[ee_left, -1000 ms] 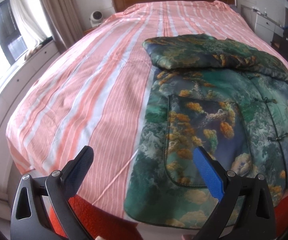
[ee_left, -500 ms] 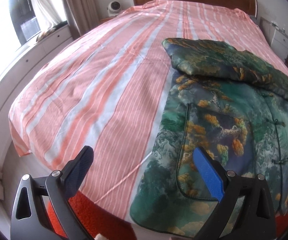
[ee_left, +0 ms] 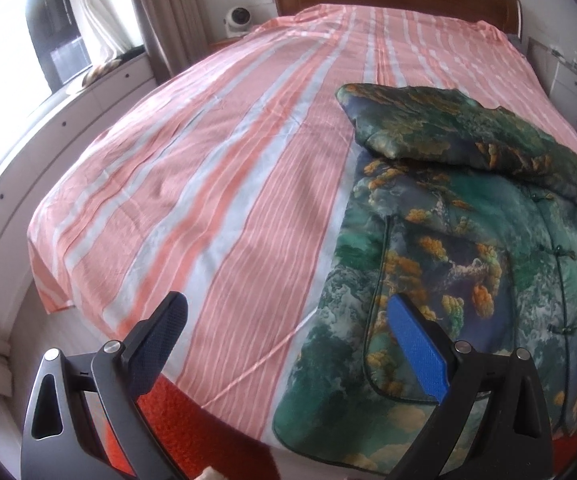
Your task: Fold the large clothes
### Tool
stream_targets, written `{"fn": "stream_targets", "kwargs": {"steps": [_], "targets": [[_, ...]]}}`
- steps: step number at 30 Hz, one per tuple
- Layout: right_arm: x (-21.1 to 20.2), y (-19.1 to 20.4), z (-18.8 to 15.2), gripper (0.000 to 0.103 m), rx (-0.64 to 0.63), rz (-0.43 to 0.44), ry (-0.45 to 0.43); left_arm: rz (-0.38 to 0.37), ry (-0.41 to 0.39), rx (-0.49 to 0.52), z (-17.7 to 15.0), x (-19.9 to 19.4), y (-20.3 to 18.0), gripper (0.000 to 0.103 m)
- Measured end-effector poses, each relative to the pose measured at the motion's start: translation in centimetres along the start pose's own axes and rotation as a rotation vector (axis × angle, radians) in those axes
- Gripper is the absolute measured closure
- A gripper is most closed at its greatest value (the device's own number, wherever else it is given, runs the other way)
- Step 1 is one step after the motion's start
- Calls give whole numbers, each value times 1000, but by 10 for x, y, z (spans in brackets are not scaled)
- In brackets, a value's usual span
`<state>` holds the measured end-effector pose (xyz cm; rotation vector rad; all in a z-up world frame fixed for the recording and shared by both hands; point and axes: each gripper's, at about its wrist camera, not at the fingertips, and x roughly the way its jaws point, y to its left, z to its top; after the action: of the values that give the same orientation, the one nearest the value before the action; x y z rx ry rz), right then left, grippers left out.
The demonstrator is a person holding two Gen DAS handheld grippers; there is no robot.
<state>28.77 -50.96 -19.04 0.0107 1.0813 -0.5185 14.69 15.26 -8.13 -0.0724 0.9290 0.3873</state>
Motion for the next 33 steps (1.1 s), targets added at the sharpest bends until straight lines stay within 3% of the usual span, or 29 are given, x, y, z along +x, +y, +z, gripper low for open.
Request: {"fn": "stream_targets", "kwargs": {"steps": [33], "targets": [[0,0,0,0,0,0,0,33,18,27,-5,0,-15,3]]}}
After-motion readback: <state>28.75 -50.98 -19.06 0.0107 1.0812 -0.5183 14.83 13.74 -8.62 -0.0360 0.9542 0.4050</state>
